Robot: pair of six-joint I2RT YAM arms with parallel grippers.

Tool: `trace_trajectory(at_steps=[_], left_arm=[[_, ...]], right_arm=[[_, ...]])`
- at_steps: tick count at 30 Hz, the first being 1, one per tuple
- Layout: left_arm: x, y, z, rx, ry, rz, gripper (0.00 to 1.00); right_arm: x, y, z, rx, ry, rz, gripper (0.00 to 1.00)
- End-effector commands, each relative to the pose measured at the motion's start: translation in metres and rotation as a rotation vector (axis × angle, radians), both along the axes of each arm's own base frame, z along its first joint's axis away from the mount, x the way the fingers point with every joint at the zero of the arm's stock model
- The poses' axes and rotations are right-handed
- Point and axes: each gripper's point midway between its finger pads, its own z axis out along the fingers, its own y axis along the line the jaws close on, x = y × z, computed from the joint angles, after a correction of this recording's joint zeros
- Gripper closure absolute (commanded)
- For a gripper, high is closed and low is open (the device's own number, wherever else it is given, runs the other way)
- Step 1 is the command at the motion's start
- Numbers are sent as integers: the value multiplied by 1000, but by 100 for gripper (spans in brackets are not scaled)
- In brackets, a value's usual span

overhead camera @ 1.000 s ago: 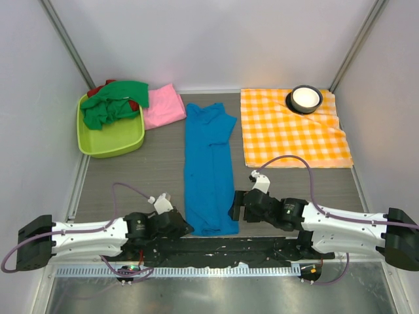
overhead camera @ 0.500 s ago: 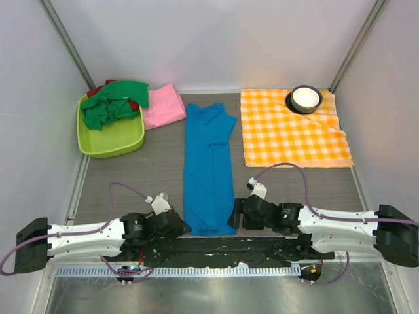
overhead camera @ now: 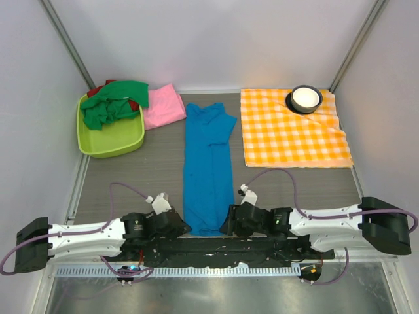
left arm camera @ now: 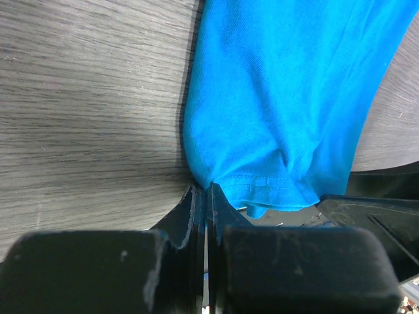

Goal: Fold and stack the t-shirts

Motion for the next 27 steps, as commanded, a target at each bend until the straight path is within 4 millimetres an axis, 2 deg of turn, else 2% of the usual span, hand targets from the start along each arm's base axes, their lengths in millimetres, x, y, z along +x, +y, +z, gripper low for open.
trace_trajectory(at_steps=[1, 2, 4, 5, 6, 8, 10, 12, 13, 14, 16, 17, 21, 27], left_arm=[[-1, 27, -20, 121, -4, 7, 100], [-1, 28, -19, 118, -6, 9, 100], [1, 28, -15, 112, -19, 11, 100], [2, 28, -12, 107, -28, 11, 100], [3, 30, -10, 119, -36, 7, 100], [6, 27, 1, 105, -60, 4, 100], [9, 24, 13, 102, -83, -10, 100], [12, 24, 21, 121, -111, -26, 100], [16, 20, 33, 109, -130, -26, 100], [19, 21, 35, 131, -142, -26, 100], [25, 13, 52, 127, -177, -39, 100], [27, 13, 55, 145, -187, -42, 100], [41, -3, 81, 138, -231, -60, 100], [62, -13, 101, 152, -269, -70, 100]], right_arm=[[-11, -8, -19, -58, 35, -5, 53], [-10, -8, -19, -62, 30, -17, 66], [-9, -12, -22, -82, 26, -24, 79], [-5, -15, -22, -97, 10, -44, 96], [-3, -16, -20, -104, -2, -48, 99], [2, -24, -19, -142, -25, -69, 99], [9, -24, -7, -147, -72, -66, 99], [17, -18, 10, -139, -126, -56, 99], [18, -21, 14, -159, -138, -55, 99], [23, -15, 27, -142, -159, -58, 99], [28, -15, 36, -158, -198, -51, 99], [30, -10, 46, -141, -210, -49, 99], [37, -2, 63, -123, -249, -46, 99], [49, -1, 82, -133, -315, -73, 99]])
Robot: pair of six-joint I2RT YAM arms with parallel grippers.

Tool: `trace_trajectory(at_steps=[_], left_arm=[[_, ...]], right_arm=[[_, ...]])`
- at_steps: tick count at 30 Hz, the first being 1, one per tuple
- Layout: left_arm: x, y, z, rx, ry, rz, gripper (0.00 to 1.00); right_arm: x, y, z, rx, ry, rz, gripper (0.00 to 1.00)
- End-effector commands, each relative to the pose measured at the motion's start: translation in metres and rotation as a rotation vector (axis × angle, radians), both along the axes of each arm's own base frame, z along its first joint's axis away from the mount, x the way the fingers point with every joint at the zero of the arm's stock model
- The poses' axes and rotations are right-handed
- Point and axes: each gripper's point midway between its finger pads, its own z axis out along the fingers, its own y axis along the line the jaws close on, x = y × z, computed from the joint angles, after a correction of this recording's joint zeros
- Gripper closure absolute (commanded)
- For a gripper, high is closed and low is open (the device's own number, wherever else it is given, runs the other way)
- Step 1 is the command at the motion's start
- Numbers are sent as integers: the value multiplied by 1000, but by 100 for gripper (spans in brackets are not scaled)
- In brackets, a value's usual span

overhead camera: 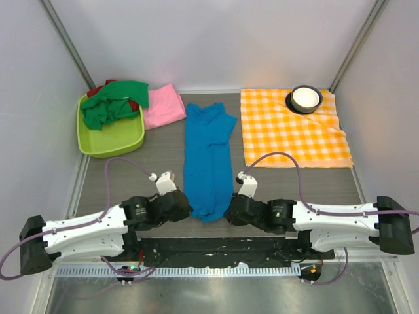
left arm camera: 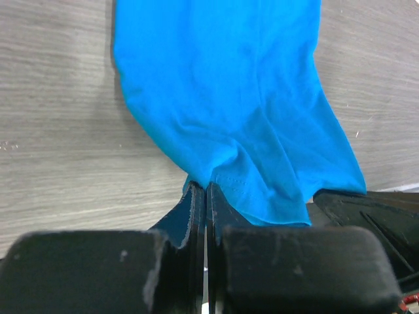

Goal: Fold and stack the t-shirts

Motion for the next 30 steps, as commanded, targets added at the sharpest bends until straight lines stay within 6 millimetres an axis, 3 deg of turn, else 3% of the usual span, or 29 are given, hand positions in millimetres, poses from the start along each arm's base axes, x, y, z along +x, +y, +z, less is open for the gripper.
trace_trajectory(at_steps=[1, 7, 12, 17, 22, 30], left_arm=[[21, -5, 20, 21, -68, -17, 100], [42, -2, 34, 25, -97, -3, 100], [64, 1, 39, 16, -105, 17, 100], [87, -6, 48, 5, -137, 17, 100], [111, -9, 51, 8, -149, 24, 100], [146, 1, 47, -7, -144, 74, 100]], right_arm=[[22, -3, 27, -11, -122, -52, 99], [43, -10, 37, -60, -199, -92, 99], [72, -11, 52, -107, -290, -134, 99], [110, -18, 42, -150, -309, -162, 99], [140, -17, 45, -142, -336, -167, 99], [185, -14, 46, -122, -342, -173, 99]])
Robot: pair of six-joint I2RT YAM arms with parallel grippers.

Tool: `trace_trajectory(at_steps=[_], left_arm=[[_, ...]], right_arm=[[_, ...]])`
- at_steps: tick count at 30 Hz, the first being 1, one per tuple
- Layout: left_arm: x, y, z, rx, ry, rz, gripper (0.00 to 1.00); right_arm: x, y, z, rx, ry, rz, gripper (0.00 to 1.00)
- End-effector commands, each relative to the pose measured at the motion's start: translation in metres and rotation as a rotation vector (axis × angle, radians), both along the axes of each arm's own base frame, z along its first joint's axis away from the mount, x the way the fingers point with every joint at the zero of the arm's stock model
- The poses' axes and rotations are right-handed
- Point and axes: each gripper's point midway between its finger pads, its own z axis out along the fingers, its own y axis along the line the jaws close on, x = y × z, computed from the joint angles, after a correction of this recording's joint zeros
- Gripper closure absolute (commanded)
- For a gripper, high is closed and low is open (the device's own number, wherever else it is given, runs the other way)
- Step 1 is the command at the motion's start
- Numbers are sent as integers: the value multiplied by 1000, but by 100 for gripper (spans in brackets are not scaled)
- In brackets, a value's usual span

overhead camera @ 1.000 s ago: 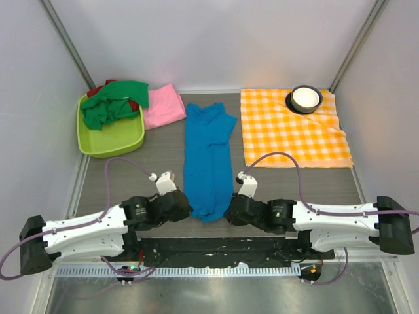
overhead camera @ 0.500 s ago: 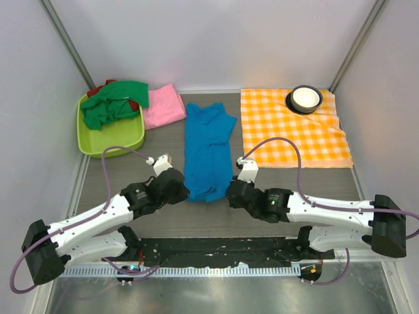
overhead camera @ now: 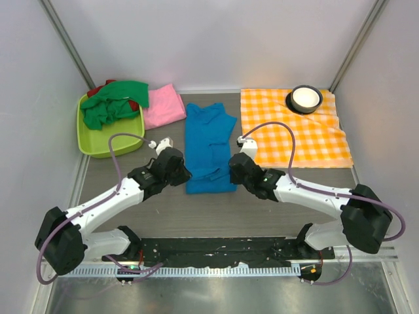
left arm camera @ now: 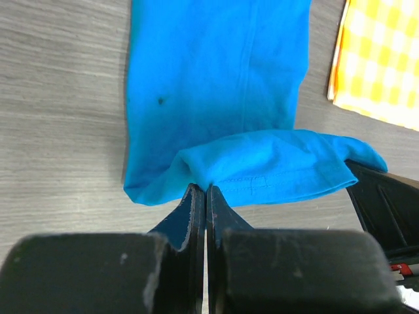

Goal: Fold and stack the t-shirts

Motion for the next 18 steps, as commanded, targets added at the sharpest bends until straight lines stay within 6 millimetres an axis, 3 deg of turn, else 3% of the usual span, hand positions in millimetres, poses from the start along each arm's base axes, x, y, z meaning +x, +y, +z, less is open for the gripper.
trace_trajectory(at_steps=[1, 7, 14, 18], left_arm=[[29, -3, 21, -44, -81, 8, 100], [54, 7, 24, -13, -111, 40, 100], [85, 9, 15, -14, -102, 59, 100], [103, 5, -1, -23, -76, 54, 100]], right_arm=[[34, 22, 26, 57, -71, 32, 99], [60, 30, 20, 48, -61, 25, 99], [84, 30, 11, 32, -50, 0, 99], [103, 26, 3, 23, -35, -24, 99]])
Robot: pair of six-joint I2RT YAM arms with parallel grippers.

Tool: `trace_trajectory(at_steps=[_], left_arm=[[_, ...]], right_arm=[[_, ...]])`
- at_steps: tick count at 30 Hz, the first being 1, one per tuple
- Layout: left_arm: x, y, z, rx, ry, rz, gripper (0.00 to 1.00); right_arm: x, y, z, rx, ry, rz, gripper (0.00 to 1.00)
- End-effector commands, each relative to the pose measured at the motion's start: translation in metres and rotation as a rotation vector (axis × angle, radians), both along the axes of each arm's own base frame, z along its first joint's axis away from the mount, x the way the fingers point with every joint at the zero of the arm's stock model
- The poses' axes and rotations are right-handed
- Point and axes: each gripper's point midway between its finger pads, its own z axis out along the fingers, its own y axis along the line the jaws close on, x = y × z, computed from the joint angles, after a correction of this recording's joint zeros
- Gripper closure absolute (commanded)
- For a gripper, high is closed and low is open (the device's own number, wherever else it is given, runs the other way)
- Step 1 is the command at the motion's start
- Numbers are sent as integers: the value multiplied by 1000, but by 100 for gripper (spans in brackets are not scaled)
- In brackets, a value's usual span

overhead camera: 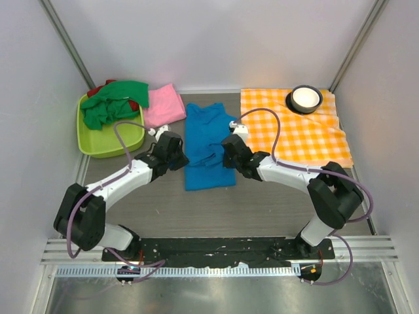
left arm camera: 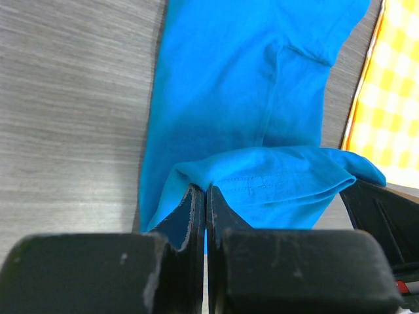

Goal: Fold and stack the t-shirts

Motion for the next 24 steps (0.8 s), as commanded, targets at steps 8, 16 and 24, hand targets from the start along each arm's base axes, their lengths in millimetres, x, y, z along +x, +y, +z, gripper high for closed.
trace_trajectory(at_steps=[8, 16, 24], left_arm=[[92, -5, 10, -64, -87, 15, 65], [144, 30, 65, -32, -216, 159, 0], [65, -7, 62, -155, -187, 27, 0]], right_arm=[[83, 4, 10, 40, -72, -81, 99], [156, 1, 63, 58, -259, -214, 3], [96, 5, 70, 56, -236, -122, 1]])
